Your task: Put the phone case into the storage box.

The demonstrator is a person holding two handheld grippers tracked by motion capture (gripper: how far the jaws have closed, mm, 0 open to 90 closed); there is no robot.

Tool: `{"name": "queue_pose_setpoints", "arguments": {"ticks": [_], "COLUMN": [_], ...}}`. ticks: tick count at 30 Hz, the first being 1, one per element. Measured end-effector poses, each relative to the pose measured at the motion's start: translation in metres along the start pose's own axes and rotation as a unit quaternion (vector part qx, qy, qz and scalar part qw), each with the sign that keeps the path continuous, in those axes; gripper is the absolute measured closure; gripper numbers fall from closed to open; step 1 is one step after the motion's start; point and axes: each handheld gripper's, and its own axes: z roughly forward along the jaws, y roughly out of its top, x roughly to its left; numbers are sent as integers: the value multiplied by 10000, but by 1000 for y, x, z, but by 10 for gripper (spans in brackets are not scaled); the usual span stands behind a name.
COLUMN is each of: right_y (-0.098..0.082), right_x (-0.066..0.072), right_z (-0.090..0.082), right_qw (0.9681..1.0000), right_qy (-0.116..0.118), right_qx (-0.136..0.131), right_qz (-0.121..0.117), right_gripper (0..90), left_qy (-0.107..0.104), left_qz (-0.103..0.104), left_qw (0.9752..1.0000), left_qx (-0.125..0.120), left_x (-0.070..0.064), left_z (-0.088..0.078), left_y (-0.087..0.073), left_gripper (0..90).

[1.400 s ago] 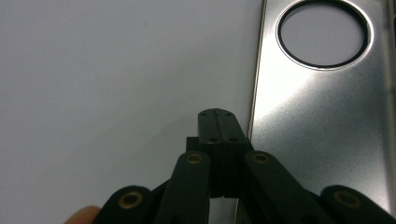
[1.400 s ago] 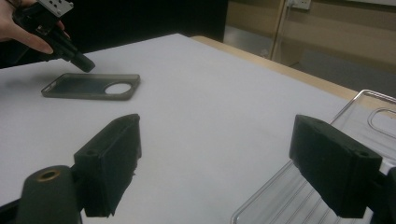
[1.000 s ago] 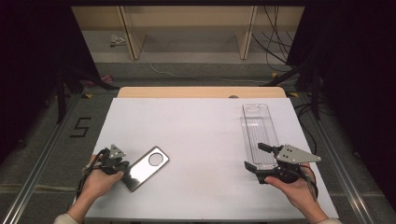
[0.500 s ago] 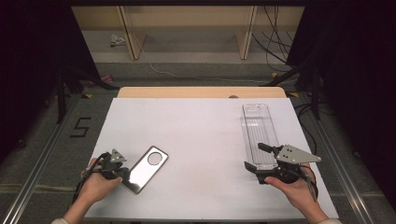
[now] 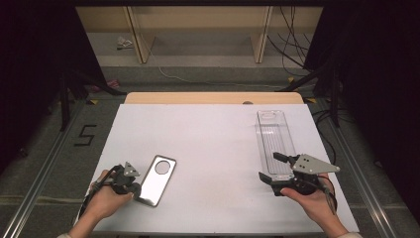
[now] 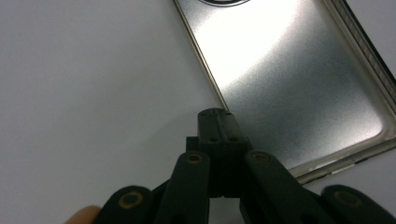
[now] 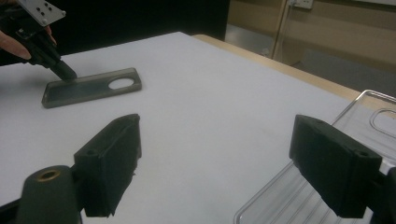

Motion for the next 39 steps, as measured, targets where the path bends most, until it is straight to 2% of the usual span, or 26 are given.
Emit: {"name": "queue_pose_setpoints", "arguments": {"ticks": [13,27,29,32,33,34,36,38,39], "right_y": [0,0,0,0,0,0,0,0,0], "right_x": [0,0,0,0,0,0,0,0,0], "right_z": [0,0,0,0,0,0,0,1,1], "right_qw": [10000,10000,10000,10000,10000,10000,10000,10000,10000], "right_qy": [0,22,25,27,28,28,26,30,30], "right_qx": [2,-11,-16,-25,-21,-21,-30,-18,-18], "right_qz": [6,1,7,7,8,8,8,-4,-4], "right_gripper": [178,178,178,178,178,178,178,178,178], "left_qy": [-139,-219,-263,-184,-142,-142,-82,-35,-35], "left_qz": [146,146,98,103,73,73,129,209,209], "left_qw": [9998,9997,9996,9996,9994,9994,9990,9981,9981], "left_qx": [20,-1,-33,-164,-301,-301,-422,-571,-571], "left_x": [-9,-6,-4,-1,1,1,3,4,4], "left_z": [-1,-2,-2,-6,-10,-10,-13,-16,-16], "left_y": [1,0,0,0,-1,-1,-2,-1,-1], "left_gripper": [897,896,894,844,835,824,811,758,731]}}
